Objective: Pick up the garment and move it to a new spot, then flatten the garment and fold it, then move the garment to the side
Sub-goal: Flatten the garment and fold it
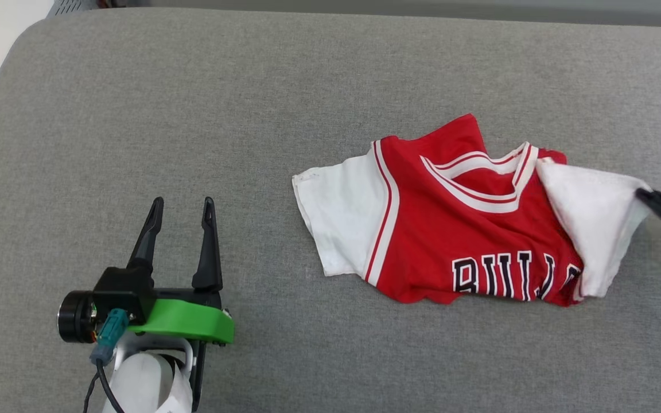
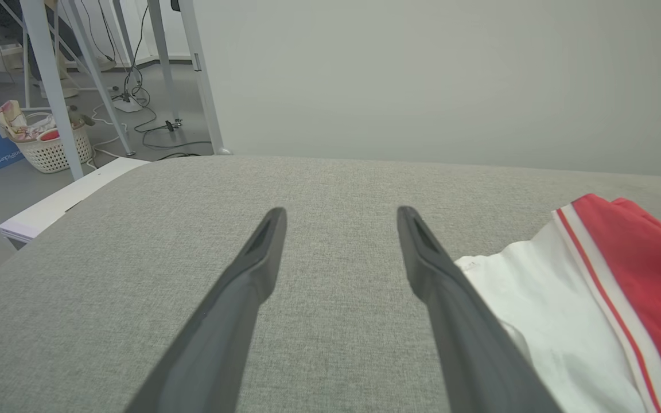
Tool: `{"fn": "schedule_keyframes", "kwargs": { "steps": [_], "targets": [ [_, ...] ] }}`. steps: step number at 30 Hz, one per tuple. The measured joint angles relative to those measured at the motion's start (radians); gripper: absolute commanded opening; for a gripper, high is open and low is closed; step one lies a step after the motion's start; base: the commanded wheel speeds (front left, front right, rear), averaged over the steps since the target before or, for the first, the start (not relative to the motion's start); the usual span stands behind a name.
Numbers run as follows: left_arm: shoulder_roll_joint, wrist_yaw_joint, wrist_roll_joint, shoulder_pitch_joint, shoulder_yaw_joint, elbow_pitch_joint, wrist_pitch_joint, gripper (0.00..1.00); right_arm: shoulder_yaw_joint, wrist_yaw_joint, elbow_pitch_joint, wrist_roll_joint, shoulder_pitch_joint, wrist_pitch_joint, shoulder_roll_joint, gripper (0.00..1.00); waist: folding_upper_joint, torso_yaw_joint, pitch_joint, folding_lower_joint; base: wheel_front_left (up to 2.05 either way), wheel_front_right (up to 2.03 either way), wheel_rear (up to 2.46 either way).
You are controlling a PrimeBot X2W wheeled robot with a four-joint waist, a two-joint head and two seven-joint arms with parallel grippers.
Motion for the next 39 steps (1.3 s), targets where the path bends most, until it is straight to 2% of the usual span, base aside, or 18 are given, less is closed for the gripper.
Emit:
{"fn": "schedule_keyframes", "kwargs": {
  "steps": [4,7,10,13,18,19,20,28,32,35,39],
  "targets": [
    [0.000,0.000,0.000,0.010,0.001,-0.003,0.000,1.00,-0.065,0.000,0.076,0.033,0.000,-0.031,-0.065,0.00,0.0000,-0.002,-0.010,0.0000,0.00,0.00,0.00],
    [0.000,0.000,0.000,0.014,0.002,-0.004,0.000,1.00,-0.082,0.000,0.163,0.038,0.018,-0.031,-0.081,0.00,0.0000,0.001,-0.001,0.0000,0.00,0.00,0.00],
    [0.000,-0.001,0.001,0.013,0.002,-0.002,0.000,1.00,-0.083,0.000,0.266,0.038,0.058,-0.025,-0.071,0.00,0.0000,0.008,0.009,0.0000,0.00,0.00,0.00],
    [0.000,-0.003,0.001,0.013,0.003,0.001,0.000,1.00,-0.094,0.000,0.353,0.059,0.084,-0.017,-0.033,0.00,0.0000,0.013,0.019,-0.0001,0.00,0.00,0.00],
    [0.000,-0.009,0.004,0.012,0.007,0.010,0.000,1.00,-0.120,0.000,0.425,0.063,0.082,-0.093,0.004,0.00,0.0000,0.018,0.019,-0.0001,0.00,0.00,0.00],
    [0.000,-0.009,0.008,0.012,0.010,0.015,0.000,1.00,-0.124,0.000,0.431,0.063,0.082,-0.120,0.014,0.40,0.0000,0.017,0.015,-0.0001,0.00,0.00,0.00],
    [0.000,-0.010,0.014,0.013,0.014,0.019,0.000,1.00,-0.125,0.000,0.435,0.057,0.080,-0.157,0.022,1.00,0.0000,0.016,0.009,-0.0001,0.00,0.00,0.00],
    [0.003,-0.028,0.020,0.011,0.050,0.026,0.000,1.00,-0.151,0.000,0.434,-0.064,0.061,-0.471,0.066,1.00,0.0000,-0.002,-0.052,-0.0001,0.00,0.00,0.00],
    [0.025,-0.037,0.019,-0.015,0.071,0.027,0.000,1.00,-0.221,0.000,0.415,-0.157,0.043,-0.540,0.109,1.00,0.0000,-0.023,-0.075,-0.0001,0.00,0.00,0.00],
    [0.052,-0.048,0.018,-0.062,0.070,0.044,0.000,1.00,-0.336,0.000,0.337,-0.250,0.045,-0.542,0.162,1.00,0.0000,-0.041,-0.086,-0.0001,0.00,0.00,0.00],
    [0.095,-0.054,0.017,-0.155,0.063,0.090,0.000,1.00,-0.554,0.000,0.152,-0.423,0.114,-0.546,0.240,1.00,0.0000,-0.062,-0.095,-0.0001,0.00,0.00,0.00]
  ]
}}
